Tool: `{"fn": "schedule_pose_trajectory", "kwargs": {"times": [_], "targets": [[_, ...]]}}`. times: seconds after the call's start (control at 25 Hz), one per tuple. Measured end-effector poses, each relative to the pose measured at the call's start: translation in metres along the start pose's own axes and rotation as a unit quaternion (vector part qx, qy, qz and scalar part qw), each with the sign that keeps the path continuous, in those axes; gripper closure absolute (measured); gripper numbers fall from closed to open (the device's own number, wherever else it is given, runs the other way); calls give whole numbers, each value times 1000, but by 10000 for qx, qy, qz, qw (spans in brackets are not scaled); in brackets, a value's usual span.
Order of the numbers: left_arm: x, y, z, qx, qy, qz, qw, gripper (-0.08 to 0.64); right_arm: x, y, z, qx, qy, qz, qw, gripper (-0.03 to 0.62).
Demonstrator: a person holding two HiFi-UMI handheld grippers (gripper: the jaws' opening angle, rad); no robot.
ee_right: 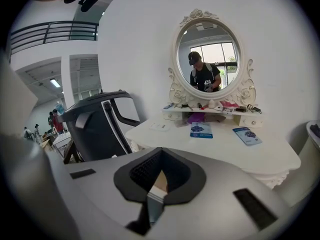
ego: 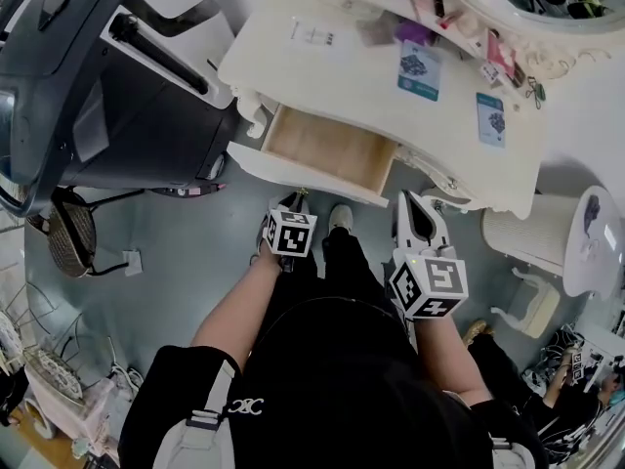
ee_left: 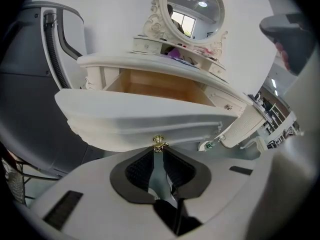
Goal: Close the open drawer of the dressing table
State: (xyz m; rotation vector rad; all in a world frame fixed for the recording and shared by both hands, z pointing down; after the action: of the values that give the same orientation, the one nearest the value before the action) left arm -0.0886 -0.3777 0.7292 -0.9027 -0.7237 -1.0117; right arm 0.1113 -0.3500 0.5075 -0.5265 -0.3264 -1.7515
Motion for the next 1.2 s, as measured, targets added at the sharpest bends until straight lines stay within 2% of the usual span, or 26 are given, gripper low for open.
{"fn": "schedule_pose_trajectory", "kwargs": {"times": [0.24,0.52,0.88,1.2], "targets": [[16,4,-3,171,74,-135,9997,502,-7,13,7,-17,68,134,9999,581],[38,5,-27,264,171,-51,9995,502,-11,17,6,-238,151,424,9987,581],[74,15,-85,359,348,-29,9987,502,-33,49,14,152,89,1027,9946,581],[102,28,-129,490,685,-238,9962,502,-54,76,23,423,-65,1537,9872,581]]}}
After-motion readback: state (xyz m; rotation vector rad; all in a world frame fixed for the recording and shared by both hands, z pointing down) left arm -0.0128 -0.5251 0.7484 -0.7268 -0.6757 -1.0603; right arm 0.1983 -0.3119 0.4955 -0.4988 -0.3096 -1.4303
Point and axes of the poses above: the fingertips, and each gripper's own axes: x forward along the fingers, y to its right, z out of its underside, the point moved 6 cm from there along -x, backward along the fingers, and after that the axes turned 15 degrees about -x, right-handed, at the moved point
